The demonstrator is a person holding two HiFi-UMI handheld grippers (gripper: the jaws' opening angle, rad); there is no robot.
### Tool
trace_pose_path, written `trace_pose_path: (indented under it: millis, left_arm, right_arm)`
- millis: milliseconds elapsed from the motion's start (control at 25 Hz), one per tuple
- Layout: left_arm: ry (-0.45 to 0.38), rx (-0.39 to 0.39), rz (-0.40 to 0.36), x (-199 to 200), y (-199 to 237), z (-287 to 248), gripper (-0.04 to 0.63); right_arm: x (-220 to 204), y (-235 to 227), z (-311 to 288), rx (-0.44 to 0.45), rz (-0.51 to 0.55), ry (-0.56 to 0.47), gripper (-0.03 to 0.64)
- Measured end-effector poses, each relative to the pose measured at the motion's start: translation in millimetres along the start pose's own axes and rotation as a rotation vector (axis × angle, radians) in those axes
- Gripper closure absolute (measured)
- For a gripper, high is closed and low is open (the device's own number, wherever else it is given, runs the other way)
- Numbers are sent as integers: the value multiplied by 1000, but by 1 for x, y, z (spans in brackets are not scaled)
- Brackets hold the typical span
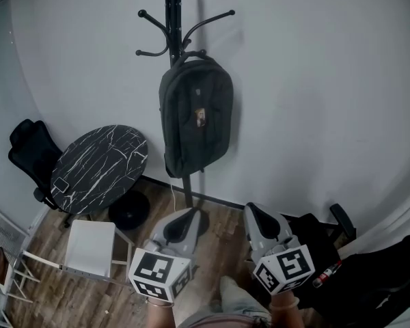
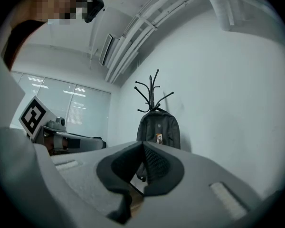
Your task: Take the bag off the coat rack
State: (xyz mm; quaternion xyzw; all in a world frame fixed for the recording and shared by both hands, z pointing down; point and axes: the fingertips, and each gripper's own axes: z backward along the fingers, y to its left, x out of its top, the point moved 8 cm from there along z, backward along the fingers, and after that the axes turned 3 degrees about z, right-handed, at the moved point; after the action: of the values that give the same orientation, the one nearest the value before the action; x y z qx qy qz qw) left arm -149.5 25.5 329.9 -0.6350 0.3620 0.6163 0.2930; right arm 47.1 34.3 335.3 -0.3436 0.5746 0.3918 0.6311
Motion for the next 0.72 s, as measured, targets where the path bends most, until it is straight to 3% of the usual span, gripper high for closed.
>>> trace_pose_path:
  millis: [120, 720]
  left_arm:
    - [-5, 10, 2, 0, 11, -11, 584]
    - [-17, 93, -24, 13, 64, -87, 584]
  right_arm:
    - [-3, -6, -13, -18, 33, -2, 615]
    - [-17, -60, -98, 7, -5, -10, 614]
